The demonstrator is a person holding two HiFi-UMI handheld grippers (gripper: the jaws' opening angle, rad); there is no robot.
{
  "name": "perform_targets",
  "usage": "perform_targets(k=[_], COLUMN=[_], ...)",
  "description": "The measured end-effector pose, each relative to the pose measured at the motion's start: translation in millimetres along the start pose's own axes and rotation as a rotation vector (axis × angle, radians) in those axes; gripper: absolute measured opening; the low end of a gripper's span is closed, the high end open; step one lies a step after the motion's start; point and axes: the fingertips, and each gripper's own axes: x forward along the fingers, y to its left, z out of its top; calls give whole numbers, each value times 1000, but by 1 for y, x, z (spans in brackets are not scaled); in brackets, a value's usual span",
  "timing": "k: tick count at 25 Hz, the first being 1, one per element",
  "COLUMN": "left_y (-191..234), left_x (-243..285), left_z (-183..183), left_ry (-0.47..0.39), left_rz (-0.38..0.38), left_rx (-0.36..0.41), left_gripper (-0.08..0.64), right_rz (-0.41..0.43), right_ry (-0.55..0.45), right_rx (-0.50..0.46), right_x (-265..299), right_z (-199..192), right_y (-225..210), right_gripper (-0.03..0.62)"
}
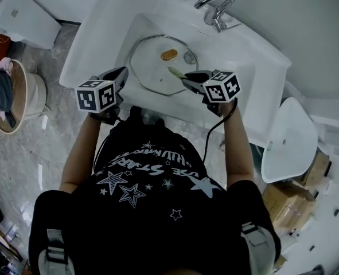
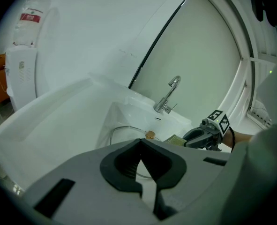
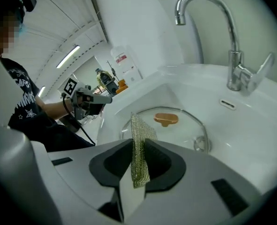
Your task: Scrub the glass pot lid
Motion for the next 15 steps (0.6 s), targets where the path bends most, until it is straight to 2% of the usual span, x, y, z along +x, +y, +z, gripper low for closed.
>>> perform_targets(k=[8,15], left_y=[8,20], left_x=[18,29], left_z=[10,23], left_ry=[19,32], left_rz=[4,33], left_rx=[-2,-8], left_gripper=[8,8], right_rz=[-205,-257], right_ry=[-37,-28], right_rx=[20,-39], right_x=[-16,16], right_z=[12,34], right_y=[-79,-121], right_gripper=[77,76])
